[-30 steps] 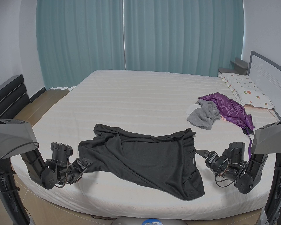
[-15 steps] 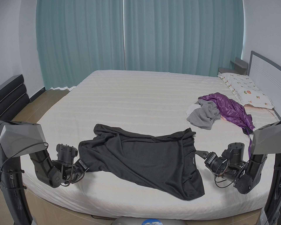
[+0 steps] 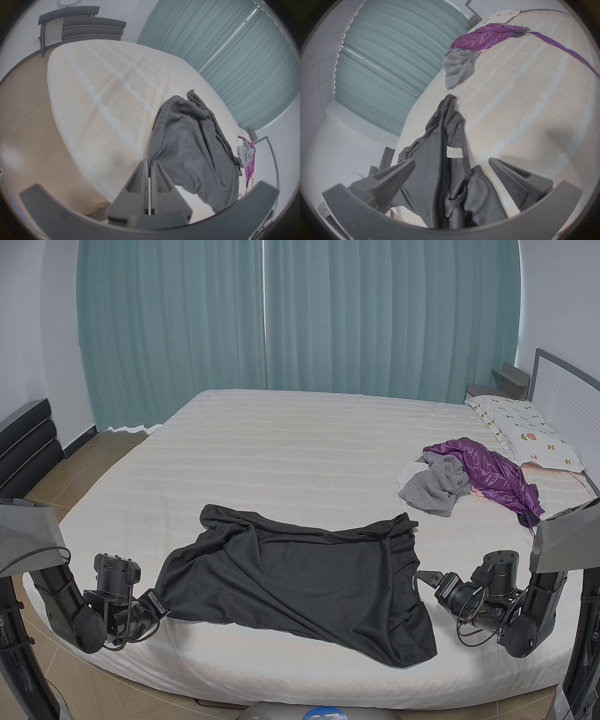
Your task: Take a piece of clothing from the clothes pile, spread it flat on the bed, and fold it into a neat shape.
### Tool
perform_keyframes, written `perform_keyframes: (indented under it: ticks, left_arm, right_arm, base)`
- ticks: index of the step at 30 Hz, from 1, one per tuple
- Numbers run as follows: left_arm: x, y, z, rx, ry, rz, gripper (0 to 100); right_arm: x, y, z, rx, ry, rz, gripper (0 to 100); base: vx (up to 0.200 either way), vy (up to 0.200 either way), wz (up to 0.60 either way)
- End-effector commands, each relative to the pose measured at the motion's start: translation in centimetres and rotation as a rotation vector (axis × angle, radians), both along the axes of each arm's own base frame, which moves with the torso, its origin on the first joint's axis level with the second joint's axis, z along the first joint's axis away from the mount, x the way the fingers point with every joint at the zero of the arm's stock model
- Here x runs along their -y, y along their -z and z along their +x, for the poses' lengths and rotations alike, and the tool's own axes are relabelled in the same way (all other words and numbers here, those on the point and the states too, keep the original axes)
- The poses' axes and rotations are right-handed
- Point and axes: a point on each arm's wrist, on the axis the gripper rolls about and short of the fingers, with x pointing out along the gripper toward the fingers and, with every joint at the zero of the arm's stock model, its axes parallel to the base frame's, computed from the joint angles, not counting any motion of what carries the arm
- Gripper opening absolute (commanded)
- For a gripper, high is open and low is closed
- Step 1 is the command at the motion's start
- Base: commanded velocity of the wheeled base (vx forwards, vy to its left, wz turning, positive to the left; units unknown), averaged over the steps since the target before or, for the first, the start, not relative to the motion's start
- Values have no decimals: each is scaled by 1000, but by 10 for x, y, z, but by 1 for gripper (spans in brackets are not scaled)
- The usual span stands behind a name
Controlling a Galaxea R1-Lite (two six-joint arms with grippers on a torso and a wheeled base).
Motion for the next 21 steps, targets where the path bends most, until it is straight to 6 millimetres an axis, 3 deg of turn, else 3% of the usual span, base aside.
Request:
perform_keyframes:
  ticks: [1,10,11,19,21]
  left_arm:
    - [-5,-13,-12,22,-4,6,0]
    - [-20,-9,-34,-36,9,31,0]
    - [-21,-9,-37,-38,11,23,0]
    - [-23,-19,-45,-13,26,-10,0]
    - [-25,-21,-46,-7,32,-22,0]
  right_arm:
    - [-4,13,-8,-58,-29,-25,100]
    - [-5,25,-28,-129,-126,-118,100]
    - [-4,25,-30,-136,-130,-125,0]
    - [3,27,-46,-178,-161,-184,0]
    - [8,25,-59,-201,-182,-218,0]
  base:
    - [0,0,0]
    - [0,0,0]
    - [0,0,0]
    - [0,0,0]
    - [0,0,0]
